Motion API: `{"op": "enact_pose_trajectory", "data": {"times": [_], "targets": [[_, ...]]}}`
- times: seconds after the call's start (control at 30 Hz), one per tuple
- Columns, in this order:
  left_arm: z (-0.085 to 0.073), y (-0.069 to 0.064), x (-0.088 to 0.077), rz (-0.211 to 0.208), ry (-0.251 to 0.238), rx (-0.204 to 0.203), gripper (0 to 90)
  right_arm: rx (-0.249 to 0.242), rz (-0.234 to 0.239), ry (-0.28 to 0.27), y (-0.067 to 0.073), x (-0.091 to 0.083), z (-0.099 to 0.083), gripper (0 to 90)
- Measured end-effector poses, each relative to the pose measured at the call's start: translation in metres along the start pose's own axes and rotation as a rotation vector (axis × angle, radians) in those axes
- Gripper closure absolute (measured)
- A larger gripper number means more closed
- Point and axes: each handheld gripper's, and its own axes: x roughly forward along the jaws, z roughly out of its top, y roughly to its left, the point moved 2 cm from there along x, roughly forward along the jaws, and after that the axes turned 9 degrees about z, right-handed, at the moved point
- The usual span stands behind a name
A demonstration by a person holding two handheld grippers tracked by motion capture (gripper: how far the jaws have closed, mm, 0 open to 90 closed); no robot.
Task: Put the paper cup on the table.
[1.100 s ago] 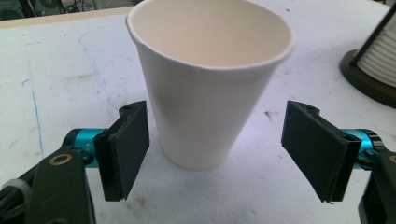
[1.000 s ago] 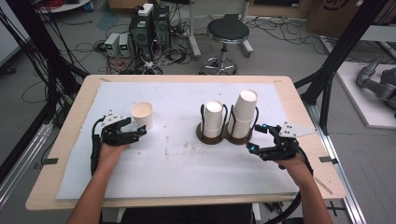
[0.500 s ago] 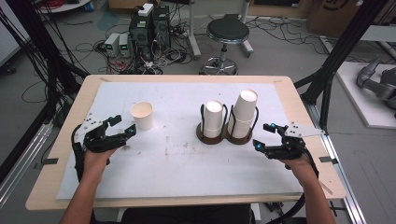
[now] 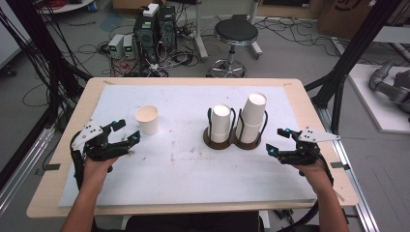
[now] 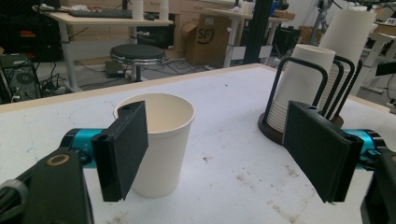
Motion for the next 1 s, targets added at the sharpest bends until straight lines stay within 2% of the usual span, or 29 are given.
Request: {"op": "enact_pose_trajectory", "data": {"times": [0.2, 0.63, 1.0], "targets": [[-0.0012, -0.0034, -0.0003, -0.013, 0.003, 0.007, 22.7, 0.016, -0.015, -0.010, 0.0000, -0.0018, -0.0008, 20.9], [-0.0034, -0.0070, 0.0039, -0.025, 0.018, 0.020, 22.7, 0.019, -0.025, 0.001, 0.0003, -0.0025, -0.0033, 20.9], [-0.0075, -0.0045, 0.0081, -0.019, 0.034, 0.012, 22.7, 0.026, -0.033, 0.002, -0.0028, -0.0034, -0.0062, 20.9]]}}
